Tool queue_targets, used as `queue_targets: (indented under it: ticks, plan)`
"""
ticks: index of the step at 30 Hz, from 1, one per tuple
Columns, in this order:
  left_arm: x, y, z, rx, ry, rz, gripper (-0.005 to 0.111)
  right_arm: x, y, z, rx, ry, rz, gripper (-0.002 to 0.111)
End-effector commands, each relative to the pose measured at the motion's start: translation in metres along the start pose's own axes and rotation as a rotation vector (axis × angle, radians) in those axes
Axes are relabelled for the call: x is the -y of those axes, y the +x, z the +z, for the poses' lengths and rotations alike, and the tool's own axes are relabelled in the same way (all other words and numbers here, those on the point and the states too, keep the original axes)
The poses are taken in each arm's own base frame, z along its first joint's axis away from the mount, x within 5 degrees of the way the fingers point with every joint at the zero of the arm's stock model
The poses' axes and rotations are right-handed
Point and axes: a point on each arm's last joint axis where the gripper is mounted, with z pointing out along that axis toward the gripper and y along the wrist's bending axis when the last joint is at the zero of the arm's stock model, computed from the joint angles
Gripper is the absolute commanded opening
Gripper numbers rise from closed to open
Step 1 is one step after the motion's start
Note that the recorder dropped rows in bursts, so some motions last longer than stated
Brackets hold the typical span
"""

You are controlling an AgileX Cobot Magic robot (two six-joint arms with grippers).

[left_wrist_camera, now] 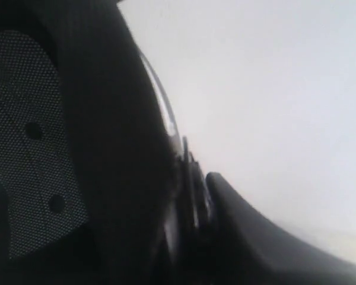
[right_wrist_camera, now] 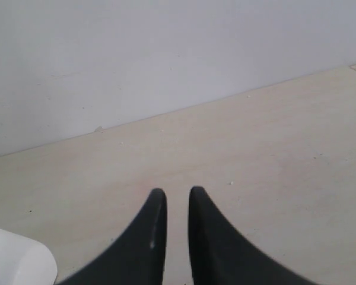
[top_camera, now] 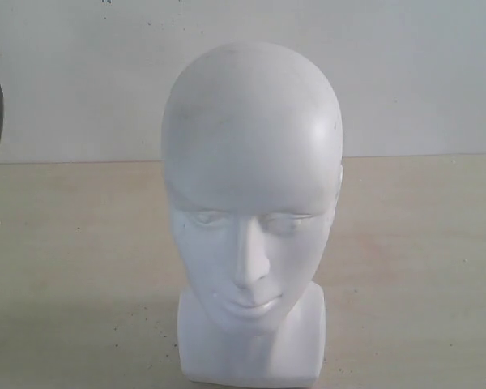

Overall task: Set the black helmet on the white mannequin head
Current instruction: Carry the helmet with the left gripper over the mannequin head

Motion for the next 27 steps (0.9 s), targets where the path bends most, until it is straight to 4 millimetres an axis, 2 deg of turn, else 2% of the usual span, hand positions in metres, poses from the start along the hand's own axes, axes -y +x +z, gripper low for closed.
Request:
queue_targets:
  ticks: [1, 5, 10, 17, 20, 21, 23, 27]
  plan:
    - [0.017, -0.032, -0.029, 0.328, 0.177, -0.155, 0.004, 0.0, -0.001, 0.0, 0.011, 0.002, -0.002, 0.013]
    - [0.03, -0.044, -0.041, 0.448, 0.382, -0.293, 0.004, 0.0, -0.001, 0.0, 0.011, 0.002, -0.002, 0.013]
    - [0.047, -0.045, -0.033, 0.409, 0.639, -0.411, 0.004, 0.0, -0.001, 0.0, 0.011, 0.002, -0.002, 0.013]
    - [0.065, -0.053, -0.028, 0.425, 1.144, -0.67, 0.004, 0.0, -0.001, 0.0, 0.011, 0.002, -0.002, 0.013]
    - [0.066, -0.05, -0.013, 0.377, 1.324, -0.766, 0.004, 0.0, -0.001, 0.0, 0.011, 0.002, -0.002, 0.013]
    - [0.064, -0.045, 0.002, 0.32, 1.353, -0.836, 0.004, 0.0, -0.001, 0.0, 0.011, 0.002, -0.002, 0.013]
    - [0.064, -0.039, 0.02, 0.244, 1.333, -0.903, 0.004, 0.0, -0.001, 0.0, 0.011, 0.002, -0.002, 0.013]
    - [0.074, -0.025, 0.034, 0.148, 1.339, -0.932, 0.004, 0.0, -0.001, 0.0, 0.011, 0.002, -0.002, 0.013]
